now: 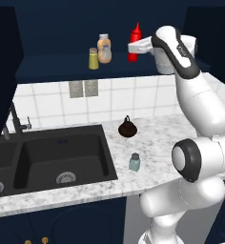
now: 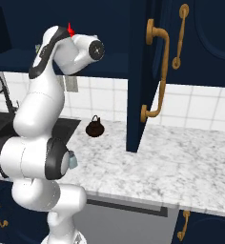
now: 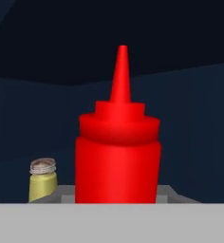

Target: Put the shaker and condiment bottle from the counter next to their counterparts in the cabinet.

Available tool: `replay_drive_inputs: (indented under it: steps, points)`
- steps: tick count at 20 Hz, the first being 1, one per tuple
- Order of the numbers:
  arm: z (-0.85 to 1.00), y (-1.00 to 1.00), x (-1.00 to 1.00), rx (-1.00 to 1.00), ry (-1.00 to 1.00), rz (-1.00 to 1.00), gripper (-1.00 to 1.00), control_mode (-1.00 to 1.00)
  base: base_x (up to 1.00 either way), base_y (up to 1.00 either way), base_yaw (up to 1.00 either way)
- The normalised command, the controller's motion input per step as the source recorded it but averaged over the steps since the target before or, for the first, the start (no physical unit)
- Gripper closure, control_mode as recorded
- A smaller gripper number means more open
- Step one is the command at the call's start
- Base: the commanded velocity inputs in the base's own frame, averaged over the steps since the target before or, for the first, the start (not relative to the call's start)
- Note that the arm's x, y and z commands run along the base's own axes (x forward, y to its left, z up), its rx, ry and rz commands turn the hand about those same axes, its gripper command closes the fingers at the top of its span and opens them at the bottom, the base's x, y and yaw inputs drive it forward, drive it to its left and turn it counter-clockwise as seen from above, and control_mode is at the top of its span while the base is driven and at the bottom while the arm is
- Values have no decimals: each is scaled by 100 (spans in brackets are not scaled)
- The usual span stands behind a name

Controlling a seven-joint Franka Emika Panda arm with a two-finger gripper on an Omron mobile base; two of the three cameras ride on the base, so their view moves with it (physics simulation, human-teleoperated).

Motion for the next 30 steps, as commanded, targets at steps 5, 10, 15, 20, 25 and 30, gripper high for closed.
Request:
replay_drive_inputs:
  steps: [5, 10, 15, 20, 25, 30]
  points:
    - [-2, 33, 13, -1, 0, 0, 100, -100, 0, 0, 0]
    - [0, 21, 25, 0, 0, 0, 100, -100, 0, 0, 0]
    - [0, -2, 10, 0, 0, 0, 100, -100, 0, 0, 0]
    - [0, 0, 0, 0, 0, 0, 100, -100, 0, 0, 0]
    - [0, 1, 0, 0, 0, 0, -100, -100, 0, 0, 0]
    - [0, 0, 0, 0, 0, 0, -100, -100, 0, 0, 0]
